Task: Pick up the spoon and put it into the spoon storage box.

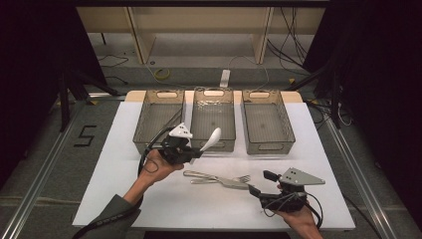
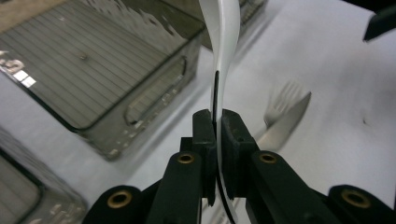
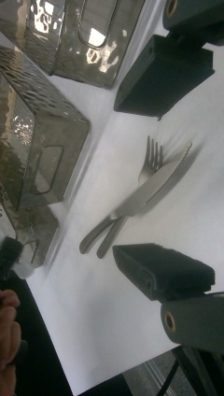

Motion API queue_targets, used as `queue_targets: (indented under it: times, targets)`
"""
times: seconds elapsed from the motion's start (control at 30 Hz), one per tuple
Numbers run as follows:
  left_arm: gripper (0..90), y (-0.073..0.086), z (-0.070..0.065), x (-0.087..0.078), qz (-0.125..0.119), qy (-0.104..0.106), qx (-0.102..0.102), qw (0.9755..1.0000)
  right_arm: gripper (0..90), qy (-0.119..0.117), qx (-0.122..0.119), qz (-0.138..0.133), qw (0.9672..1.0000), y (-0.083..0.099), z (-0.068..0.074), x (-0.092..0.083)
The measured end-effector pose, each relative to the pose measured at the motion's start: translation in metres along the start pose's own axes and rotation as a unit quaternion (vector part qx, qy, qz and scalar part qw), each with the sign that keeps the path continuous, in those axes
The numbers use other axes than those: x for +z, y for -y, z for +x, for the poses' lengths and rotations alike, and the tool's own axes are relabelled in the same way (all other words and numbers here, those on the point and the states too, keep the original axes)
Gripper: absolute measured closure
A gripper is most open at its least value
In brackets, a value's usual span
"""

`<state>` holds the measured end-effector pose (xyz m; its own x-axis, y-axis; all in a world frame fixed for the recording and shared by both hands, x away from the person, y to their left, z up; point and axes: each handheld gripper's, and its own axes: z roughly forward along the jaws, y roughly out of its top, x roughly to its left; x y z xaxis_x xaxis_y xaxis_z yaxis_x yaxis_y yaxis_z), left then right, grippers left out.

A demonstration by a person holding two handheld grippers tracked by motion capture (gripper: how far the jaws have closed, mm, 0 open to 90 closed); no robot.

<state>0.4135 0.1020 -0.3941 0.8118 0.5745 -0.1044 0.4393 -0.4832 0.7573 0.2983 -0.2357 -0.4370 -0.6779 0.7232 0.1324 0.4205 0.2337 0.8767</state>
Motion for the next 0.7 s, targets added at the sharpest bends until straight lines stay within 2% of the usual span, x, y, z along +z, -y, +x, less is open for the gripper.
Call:
queue_targets:
  times: [0.27,0.37,0.5,0.7]
  targets:
    - [85.1,-0.018,0.020,-0.003,-0.015,-0.020,-0.025,0.9994,26.5,-0.001,0.000,0.001,1.0000,0.000,0.000,0.000]
    - [85.1,-0.022,0.026,0.000,-0.011,-0.032,-0.026,0.9991,26.5,0.000,0.001,0.003,1.0000,0.000,0.000,0.000]
    - [85.1,-0.027,0.037,0.008,-0.009,-0.038,-0.042,0.9983,26.5,-0.001,0.001,0.002,1.0000,0.000,0.000,0.000]
    - [85.1,-0.031,0.050,0.020,-0.001,-0.056,-0.043,0.9975,26.5,-0.001,-0.001,0.001,1.0000,0.000,0.000,0.000]
